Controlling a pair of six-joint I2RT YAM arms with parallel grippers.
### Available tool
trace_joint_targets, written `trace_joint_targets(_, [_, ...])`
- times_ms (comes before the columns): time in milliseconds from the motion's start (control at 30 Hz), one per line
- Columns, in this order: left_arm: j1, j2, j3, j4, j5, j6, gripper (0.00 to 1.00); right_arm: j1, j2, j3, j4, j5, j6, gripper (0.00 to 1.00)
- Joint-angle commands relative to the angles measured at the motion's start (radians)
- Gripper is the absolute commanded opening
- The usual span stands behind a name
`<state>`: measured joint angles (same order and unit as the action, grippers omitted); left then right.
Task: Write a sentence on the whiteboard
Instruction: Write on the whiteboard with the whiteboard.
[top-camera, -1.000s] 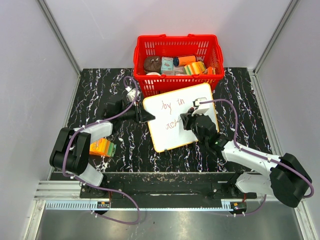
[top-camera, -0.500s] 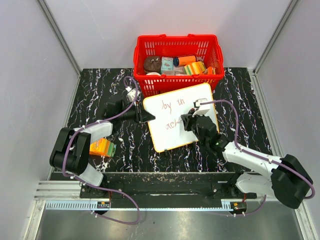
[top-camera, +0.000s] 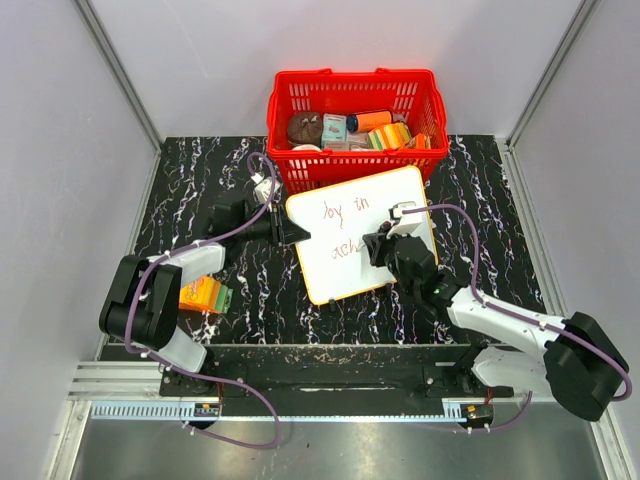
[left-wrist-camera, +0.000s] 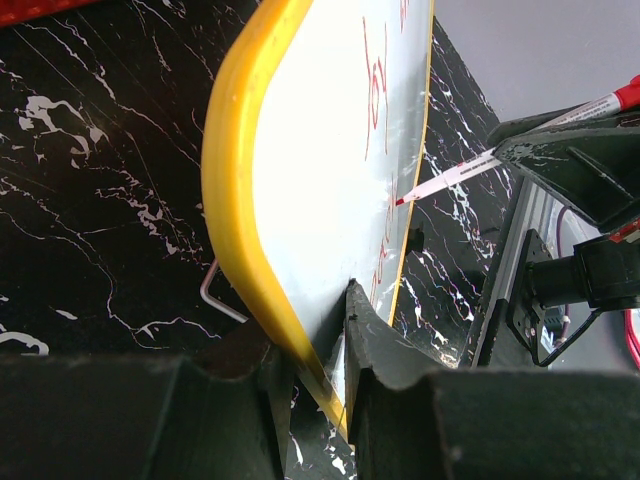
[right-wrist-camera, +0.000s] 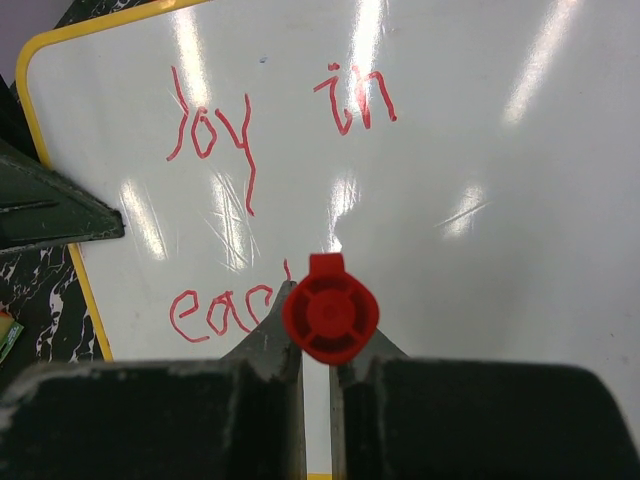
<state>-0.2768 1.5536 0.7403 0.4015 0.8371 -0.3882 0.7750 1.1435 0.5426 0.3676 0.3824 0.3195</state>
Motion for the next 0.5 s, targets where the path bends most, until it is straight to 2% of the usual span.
trace_joint_targets(0, [-0.029,0.036,-0.002,-0.070,-0.142,0.198,0.00,-0.011,-0.014,-0.009,-0.006,-0.010,0.012,0.00])
trace_joint_targets(233, [-0.029,0.034,-0.001,-0.072,-0.142,0.201,0.00,-0.011,-0.033,-0.003,-0.002,-0.005,0.009,0.00])
trace_joint_targets(467, [-0.029,0.033,-0.002,-0.073,-0.142,0.201,0.00,-0.011,-0.163,0.005,0.019,-0.042,-0.005,0.00])
